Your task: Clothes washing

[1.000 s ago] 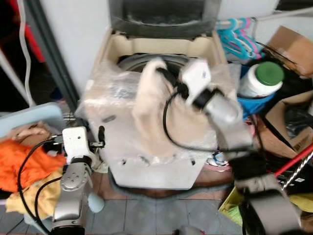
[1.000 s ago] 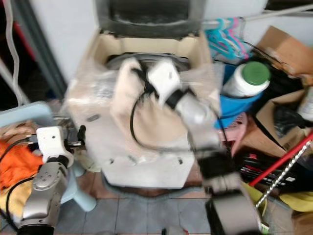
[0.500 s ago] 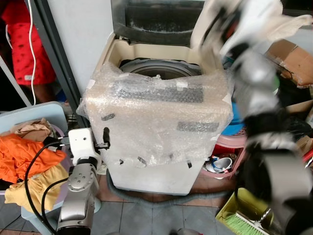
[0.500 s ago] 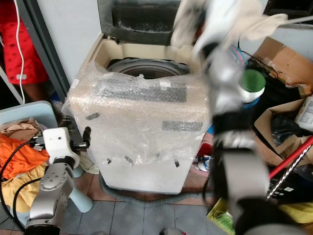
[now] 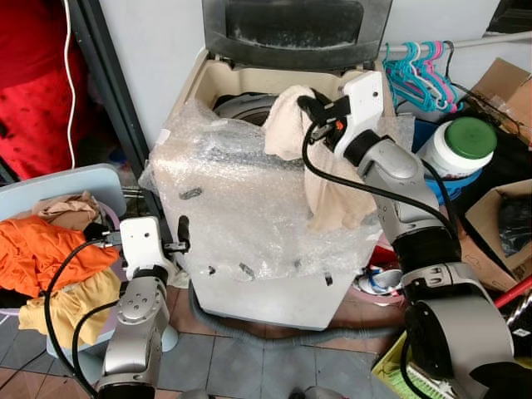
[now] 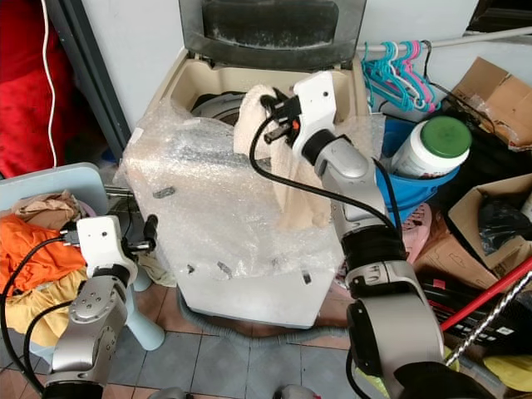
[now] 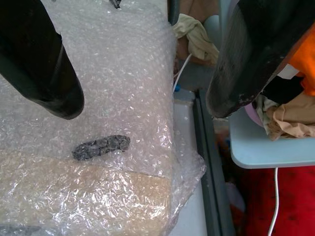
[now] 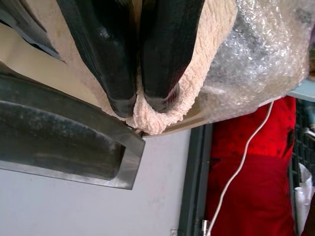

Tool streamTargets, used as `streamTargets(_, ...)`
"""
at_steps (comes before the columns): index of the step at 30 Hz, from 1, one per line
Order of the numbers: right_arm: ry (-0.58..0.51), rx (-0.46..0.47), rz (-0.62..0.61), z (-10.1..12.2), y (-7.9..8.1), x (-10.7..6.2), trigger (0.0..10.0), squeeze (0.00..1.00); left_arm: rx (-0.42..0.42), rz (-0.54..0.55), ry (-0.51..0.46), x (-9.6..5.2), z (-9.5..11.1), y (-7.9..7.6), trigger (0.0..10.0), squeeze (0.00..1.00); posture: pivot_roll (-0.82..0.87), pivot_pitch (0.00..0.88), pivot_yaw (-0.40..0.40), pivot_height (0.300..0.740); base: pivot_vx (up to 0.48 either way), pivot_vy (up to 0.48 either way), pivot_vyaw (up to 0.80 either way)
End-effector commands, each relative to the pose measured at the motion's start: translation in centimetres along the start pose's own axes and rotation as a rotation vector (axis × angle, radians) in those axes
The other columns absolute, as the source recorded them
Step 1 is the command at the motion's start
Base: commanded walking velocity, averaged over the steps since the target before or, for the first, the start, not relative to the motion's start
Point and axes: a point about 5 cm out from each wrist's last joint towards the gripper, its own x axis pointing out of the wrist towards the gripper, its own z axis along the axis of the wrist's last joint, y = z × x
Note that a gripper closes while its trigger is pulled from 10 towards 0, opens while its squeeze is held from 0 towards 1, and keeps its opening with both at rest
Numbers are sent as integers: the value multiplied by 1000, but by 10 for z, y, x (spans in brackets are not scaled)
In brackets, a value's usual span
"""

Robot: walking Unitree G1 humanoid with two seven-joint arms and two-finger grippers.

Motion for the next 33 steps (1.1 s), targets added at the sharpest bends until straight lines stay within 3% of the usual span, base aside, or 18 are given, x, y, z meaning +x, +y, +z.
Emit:
streamTargets(1,-45,-21,37,17,2,8,10000,0,8,-12,-15,1,4,-1,10000,0,-26,0,4,740,262,0,0)
streamTargets(6,-75,-19,36,23,4,9,10000,0,5,6,-17,0,4,0,10000,0,-17,0,-5,740,211,0,98)
streamTargets(16,-132,-39,21,30,7,7,10000,0,8,-11,-20,0,5,0,10000,0,-26,2,12,740,157,0,788)
streamTargets(19,-72,-46,-161,37,-19,13,10000,0,17,-13,-6,1,3,0,10000,0,-25,4,14,740,0,0,260)
streamTargets(21,-53,-37,-216,38,-27,15,10000,0,19,-14,-4,1,3,0,10000,0,-24,4,16,740,0,0,0)
streamTargets(22,-39,-18,-286,40,-36,16,10000,0,20,-13,-3,1,3,0,10000,0,-23,3,16,740,0,0,0)
streamTargets(23,-36,68,-403,48,-53,16,10000,0,23,-12,-2,2,3,1,10000,0,-21,3,15,740,0,0,0)
streamTargets(26,-12,53,-481,54,-63,18,10000,0,29,-8,-1,2,3,1,10000,0,-19,2,14,740,0,0,0)
streamTargets(27,-14,62,-474,53,-61,19,10000,227,30,-4,0,2,3,1,10000,0,-16,2,9,740,0,0,0)
streamTargets(28,-4,55,-500,49,-60,18,10000,1000,30,1,1,1,3,2,10000,0,-14,3,6,740,0,0,0)
streamTargets(33,47,42,-569,29,-58,10,10000,1000,31,7,3,1,3,2,10000,0,-12,7,11,740,0,0,0)
